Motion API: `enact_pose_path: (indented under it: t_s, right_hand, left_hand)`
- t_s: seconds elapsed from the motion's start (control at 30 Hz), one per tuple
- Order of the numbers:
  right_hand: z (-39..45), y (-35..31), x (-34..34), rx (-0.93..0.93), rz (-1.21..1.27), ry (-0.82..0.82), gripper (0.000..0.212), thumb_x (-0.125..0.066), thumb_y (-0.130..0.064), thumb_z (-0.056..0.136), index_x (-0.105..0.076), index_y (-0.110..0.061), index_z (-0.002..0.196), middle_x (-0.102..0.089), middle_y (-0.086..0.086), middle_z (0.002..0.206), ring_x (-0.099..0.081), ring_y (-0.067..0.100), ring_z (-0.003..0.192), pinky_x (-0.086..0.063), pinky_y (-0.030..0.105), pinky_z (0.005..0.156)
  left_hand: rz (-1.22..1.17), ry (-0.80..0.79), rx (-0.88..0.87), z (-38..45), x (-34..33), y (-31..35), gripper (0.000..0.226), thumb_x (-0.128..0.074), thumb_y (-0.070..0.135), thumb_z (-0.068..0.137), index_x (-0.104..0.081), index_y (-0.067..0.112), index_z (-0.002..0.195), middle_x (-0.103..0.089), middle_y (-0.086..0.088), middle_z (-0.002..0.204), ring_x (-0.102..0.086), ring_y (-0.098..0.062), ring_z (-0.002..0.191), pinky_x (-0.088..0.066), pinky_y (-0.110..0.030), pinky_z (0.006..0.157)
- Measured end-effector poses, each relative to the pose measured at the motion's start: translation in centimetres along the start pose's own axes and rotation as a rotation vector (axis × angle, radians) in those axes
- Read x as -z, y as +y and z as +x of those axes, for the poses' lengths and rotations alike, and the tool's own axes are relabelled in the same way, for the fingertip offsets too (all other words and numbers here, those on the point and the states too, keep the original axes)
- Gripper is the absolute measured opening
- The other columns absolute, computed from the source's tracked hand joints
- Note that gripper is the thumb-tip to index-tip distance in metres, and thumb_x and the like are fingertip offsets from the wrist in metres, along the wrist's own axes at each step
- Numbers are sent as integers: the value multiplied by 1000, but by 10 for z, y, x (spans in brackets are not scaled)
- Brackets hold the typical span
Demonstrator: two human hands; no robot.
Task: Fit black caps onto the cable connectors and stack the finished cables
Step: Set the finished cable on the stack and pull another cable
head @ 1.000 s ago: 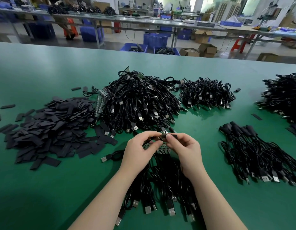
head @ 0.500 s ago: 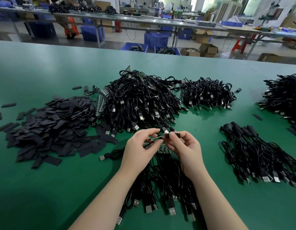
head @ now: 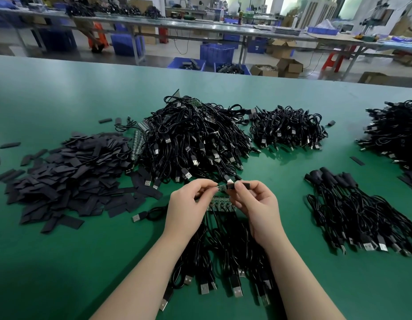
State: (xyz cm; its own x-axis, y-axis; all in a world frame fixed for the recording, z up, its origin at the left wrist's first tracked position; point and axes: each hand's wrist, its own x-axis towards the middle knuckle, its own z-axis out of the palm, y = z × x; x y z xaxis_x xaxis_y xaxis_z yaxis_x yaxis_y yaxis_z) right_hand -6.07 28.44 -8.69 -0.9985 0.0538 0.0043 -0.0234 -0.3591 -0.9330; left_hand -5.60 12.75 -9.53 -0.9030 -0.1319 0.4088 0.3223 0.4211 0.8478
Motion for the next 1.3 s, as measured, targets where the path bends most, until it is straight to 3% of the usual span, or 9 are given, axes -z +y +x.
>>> enact_pose_path:
  t_s: [0.17, 0.3, 0.47, 0.67, 0.8, 1.0, 1.3]
  right_hand:
    - [0, 0, 0, -14, 4, 6, 2, -67, -9, 91, -67, -7, 90, -77, 11, 93, -74, 21, 89, -58, 25, 75]
    - [-1, -1, 0, -7, -5, -1, 3, -67, -10, 91, -67, -9, 89, -77, 12, 94, -74, 24, 91, -59, 28, 78]
    - [-4, -5, -2, 104, -71, 62, 8, -75, -31, 76, -74, -23, 79, -77, 9, 92, -74, 22, 91, -58, 27, 77]
    - [-4, -2, -2, 190, -286, 56, 7, -75, -9, 85, -72, -15, 84, -76, 6, 87, -71, 16, 81, -58, 26, 78]
    - [-6, -3, -2, 209, -301, 52, 9, -75, -7, 85, -72, -15, 84, -76, 6, 89, -72, 20, 86, -59, 29, 81]
    - [-8, -6, -1, 254, -361, 18, 11, -74, -3, 86, -72, -14, 85, -76, -1, 89, -73, 12, 87, -54, 18, 77]
    - [-8, -6, -2, 270, -360, 3, 15, -74, -2, 86, -72, -17, 87, -77, -3, 91, -73, 10, 87, -54, 16, 76]
  left_hand:
    - [-4, -68, 48, 0, 2, -3, 16, -76, 28, 82, -76, 35, 97, -68, 33, 86, -65, 10, 83, -47, -5, 73]
    - [14, -78, 94, 0, 2, -4, 28, -78, 31, 80, -73, 37, 107, -66, 31, 86, -62, 15, 89, -44, -2, 78]
    - [74, -93, 40, 0, 2, -2, 22, -68, 36, 88, -73, 34, 110, -68, 27, 97, -60, 12, 95, -43, -3, 81]
    - [71, -118, 14, 1, 3, -2, 22, -69, 32, 88, -74, 33, 110, -70, 21, 102, -61, 9, 99, -47, -11, 86]
    - [71, -124, 13, 0, 3, -3, 21, -69, 31, 88, -73, 35, 109, -69, 22, 102, -61, 8, 99, -50, -15, 86]
    - [88, -134, 11, 1, 3, -5, 21, -68, 33, 89, -73, 36, 109, -67, 24, 101, -60, 8, 99, -48, -12, 85]
    - [95, -131, 10, 1, 3, -5, 21, -67, 32, 90, -73, 35, 110, -69, 19, 102, -60, 7, 98, -45, -7, 82]
